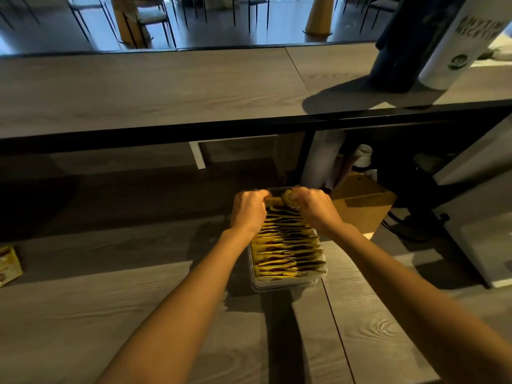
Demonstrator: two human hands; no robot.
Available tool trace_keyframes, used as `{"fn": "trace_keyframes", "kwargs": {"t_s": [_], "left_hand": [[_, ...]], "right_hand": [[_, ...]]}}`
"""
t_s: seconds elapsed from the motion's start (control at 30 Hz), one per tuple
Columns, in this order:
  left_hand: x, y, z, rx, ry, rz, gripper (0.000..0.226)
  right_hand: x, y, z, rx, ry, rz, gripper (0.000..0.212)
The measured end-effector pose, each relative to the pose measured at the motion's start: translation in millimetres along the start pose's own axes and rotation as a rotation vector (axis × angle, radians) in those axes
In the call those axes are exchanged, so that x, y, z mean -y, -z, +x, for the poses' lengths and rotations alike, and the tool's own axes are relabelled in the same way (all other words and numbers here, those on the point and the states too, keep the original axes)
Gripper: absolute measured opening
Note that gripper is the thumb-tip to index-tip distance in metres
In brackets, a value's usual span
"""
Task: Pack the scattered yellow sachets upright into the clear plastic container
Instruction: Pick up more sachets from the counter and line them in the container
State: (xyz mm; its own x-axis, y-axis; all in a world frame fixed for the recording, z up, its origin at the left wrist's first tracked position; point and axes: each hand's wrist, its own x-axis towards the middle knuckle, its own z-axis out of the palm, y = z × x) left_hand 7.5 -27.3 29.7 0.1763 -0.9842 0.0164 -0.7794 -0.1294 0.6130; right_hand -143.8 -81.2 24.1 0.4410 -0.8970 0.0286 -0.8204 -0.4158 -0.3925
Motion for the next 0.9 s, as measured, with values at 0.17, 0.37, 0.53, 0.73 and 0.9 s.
{"fn": "trace_keyframes", "kwargs": {"t_s": [0.17, 0.37, 0.53, 0.73, 0.9], "left_hand": [[11.0, -11.8, 6.6, 0.227, 0.101, 0.033, 0.041], [20.6, -13.8, 9.8, 0.304, 0.228, 0.012, 0.033], [30.2, -16.1, 13.6, 0.313, 0.249, 0.025, 0.041], [24.1, -13.1, 10.2, 0.312, 0.196, 0.107, 0.042], [20.3, -7.1, -1.7, 0.34, 0.259, 0.041, 0.031]], "right_hand": [[-3.3, -11.0, 11.4, 0.172, 0.091, -0.101, 0.038], [-7.4, -24.4, 15.7, 0.256, -0.007, -0.03, 0.036], [-9.7, -25.8, 11.3, 0.259, -0.046, 0.108, 0.033], [-11.4, -25.6, 10.5, 0.175, -0.066, 0.158, 0.037], [-9.7, -27.4, 5.1, 0.246, -0.089, 0.168, 0.036]]}}
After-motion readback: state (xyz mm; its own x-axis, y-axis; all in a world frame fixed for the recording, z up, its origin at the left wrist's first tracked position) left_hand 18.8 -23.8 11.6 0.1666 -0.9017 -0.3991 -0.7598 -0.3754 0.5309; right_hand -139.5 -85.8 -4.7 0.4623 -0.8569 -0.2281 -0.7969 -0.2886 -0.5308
